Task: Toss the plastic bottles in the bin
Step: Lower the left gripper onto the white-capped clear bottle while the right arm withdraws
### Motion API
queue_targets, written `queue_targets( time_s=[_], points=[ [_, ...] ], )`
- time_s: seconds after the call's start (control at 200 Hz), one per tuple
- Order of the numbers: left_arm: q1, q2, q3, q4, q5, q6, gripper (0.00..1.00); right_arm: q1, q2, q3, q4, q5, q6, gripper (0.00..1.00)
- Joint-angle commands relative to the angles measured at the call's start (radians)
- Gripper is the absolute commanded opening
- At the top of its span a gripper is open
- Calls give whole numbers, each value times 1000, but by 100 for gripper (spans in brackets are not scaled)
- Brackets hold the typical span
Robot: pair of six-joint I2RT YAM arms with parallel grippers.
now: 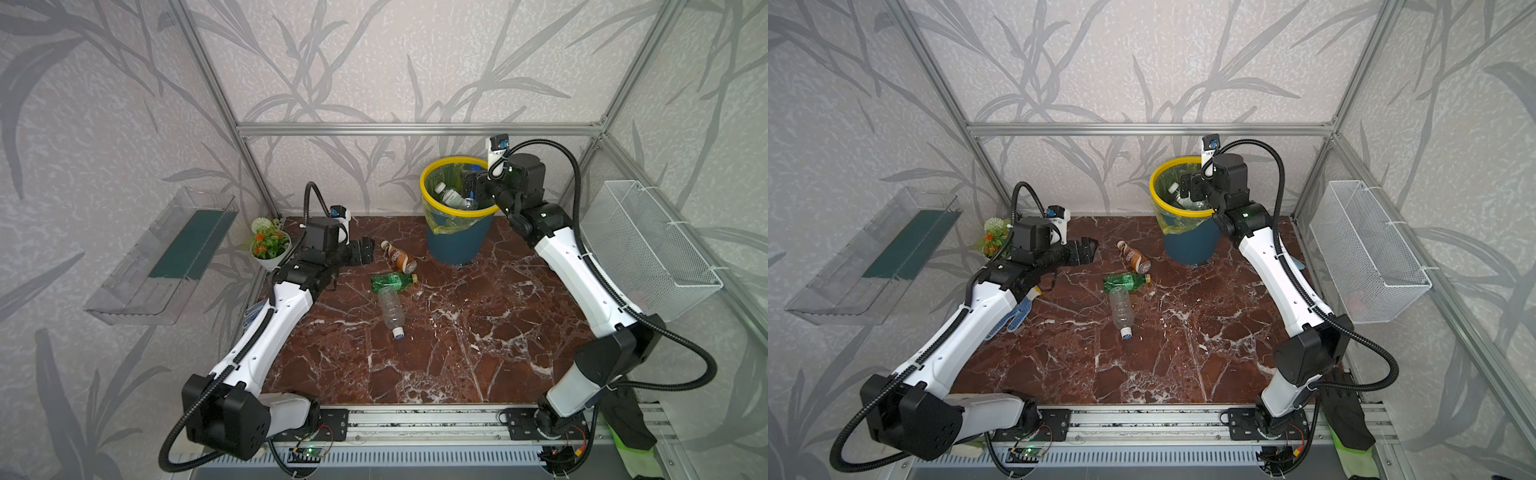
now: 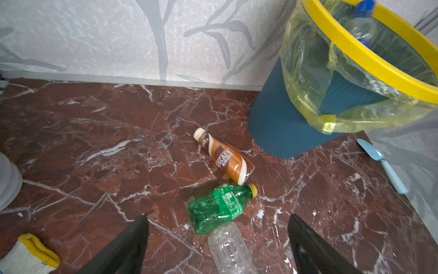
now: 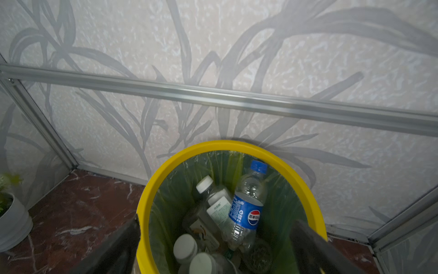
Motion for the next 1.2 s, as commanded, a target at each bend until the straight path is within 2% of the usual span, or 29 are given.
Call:
queue_targets(
  time_s=[0.0,0.15,0.29,0.535,0.655,0.965,1.105,1.195],
  points=[
    [-6,-61,-17,-69,16,-34,91,-37,-145,-95,60,-22,35,99],
    [-49,-139,-108,-113,-7,-99,93,-72,-261,-271,128,-33,55,99],
    [-145,-187,-170,-171,-69,-171,96,-95,-333,-417,188,-55,85,99],
    [-338,-197,-291,-176,-172,-413,98,-114,-401,-656,273,-68,156,99],
    [-420,-186,-349,-123,-214,-522,98,-118,-415,-740,281,-69,183,99],
    [-434,60,-299,-117,-186,-517,98,-120,-445,-923,293,-115,275,99],
    [-433,138,-285,-62,-175,-526,98,-120,-441,-975,283,-140,277,98],
    [-433,202,-233,-99,-213,-540,98,-120,-439,-1000,282,-147,286,98]
  ],
)
